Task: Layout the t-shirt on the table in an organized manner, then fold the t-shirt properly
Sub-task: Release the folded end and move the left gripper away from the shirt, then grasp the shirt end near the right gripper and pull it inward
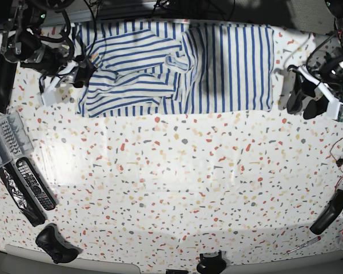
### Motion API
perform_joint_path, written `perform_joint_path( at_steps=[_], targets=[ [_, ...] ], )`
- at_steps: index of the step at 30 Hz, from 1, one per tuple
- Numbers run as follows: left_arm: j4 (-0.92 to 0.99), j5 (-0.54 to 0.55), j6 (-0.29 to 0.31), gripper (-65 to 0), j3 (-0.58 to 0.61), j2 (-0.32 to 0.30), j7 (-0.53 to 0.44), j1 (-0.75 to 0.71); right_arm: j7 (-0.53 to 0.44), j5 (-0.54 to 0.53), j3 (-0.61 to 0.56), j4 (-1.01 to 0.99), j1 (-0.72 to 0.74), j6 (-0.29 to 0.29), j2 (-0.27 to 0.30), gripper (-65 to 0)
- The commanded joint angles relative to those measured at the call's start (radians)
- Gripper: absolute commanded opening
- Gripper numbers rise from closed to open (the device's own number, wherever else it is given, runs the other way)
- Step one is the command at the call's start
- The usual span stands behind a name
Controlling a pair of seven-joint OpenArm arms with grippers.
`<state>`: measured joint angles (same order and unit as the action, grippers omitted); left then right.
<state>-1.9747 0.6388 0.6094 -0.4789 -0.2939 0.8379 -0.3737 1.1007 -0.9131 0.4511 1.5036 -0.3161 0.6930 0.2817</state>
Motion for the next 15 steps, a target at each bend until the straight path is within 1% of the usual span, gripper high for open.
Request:
perform_joint_path(
  at_steps=[1,5,10,12,15],
  targets=[
    [-0.014,0.016,0.001,-39.4,-0.006,-0.011,-0.024,0.005,0.025,0.016,-0.001,0.008,-0.003,0.005,0.0,-35.5],
    [-0.014,0.016,0.001,-39.4,-0.006,-0.011,-0.024,0.005,0.025,0.016,-0.001,0.008,-0.003,0.005,-0.013,-35.5],
    [-0.014,0.013,0.001,-39.4,-0.006,-0.011,-0.024,0.005,0.026,0.02,0.0,0.008,-0.003,0.005,-0.002,-35.5],
    [-0.014,-0.014,0.001,-39.4,-0.006,-0.011,-0.024,0.005,0.026,0.02,0.001,0.008,-0.004,0.005,0.026,-35.5],
    [-0.014,-0.058,0.001,-39.4,-0.006,-0.011,-0.024,0.002,0.029,0.019,0.001,0.008,-0.013,0.005,0.098,-35.5]
  ],
)
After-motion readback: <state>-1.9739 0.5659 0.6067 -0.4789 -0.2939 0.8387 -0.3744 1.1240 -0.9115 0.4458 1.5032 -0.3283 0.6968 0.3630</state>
